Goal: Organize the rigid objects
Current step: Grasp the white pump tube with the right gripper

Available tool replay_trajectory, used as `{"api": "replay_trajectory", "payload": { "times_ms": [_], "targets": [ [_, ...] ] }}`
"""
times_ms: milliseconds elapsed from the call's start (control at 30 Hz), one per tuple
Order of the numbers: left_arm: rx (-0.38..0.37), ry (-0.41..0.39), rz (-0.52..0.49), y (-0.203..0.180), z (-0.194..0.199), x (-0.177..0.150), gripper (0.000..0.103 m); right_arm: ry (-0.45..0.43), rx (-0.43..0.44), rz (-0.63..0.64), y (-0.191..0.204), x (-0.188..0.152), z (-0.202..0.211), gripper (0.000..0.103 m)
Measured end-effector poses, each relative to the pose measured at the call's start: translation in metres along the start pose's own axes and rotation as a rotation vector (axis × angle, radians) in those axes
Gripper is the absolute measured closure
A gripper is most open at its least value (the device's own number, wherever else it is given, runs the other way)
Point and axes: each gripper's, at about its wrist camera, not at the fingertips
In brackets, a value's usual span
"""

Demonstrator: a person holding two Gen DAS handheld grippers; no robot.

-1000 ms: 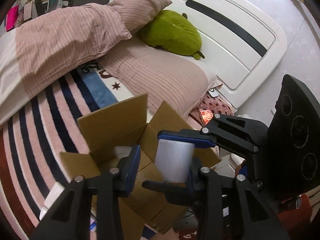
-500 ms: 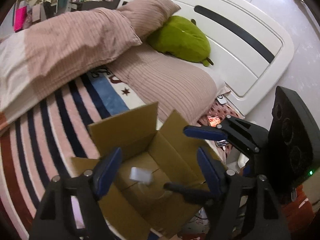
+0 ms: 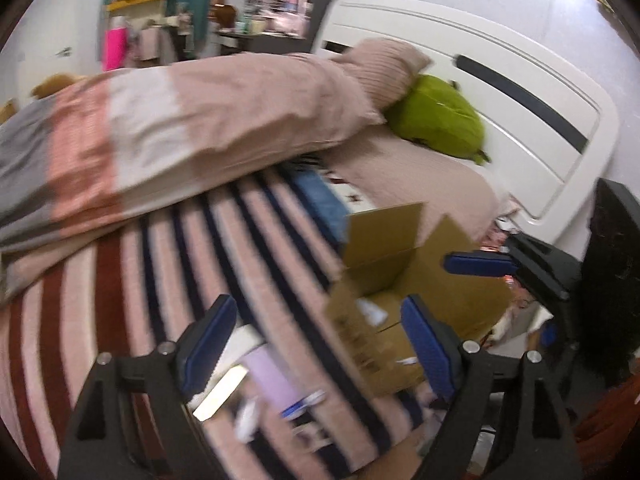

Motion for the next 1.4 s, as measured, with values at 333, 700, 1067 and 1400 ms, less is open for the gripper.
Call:
{"api": "replay_trajectory", "payload": {
  "times_ms": [333,700,1067,1400],
  "targets": [
    [0.144,-0.011,0.117,0.1,0.011,-0.085,0.018,0.099,0.203,0.154,0.096,0.013,-0.085,0.003],
    [0.134,0.093,0.162,0.148,-0.036,-0.173,0.018,0.406,0.124,0.164,0.1,-0.045,-0.205,0.013],
    [0.102,0.091,0.18,0.16,-0.045,-0.191,0.018,0.574,0.035,0.16,0.083,-0.055,-0.254,0.031],
    [0.006,0.085,0.178,0.145,-0.044,-0.179,0.018,0.575,0.005,0.211,0.094,-0.049,-0.249,0.044]
  ]
}}
Point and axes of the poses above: each gripper's, at about its wrist camera, not at the fingertips, and z roughly against the way its jaws point, y to its left, x to its top, and after that the axes turned 9 degrees about x, right-handed
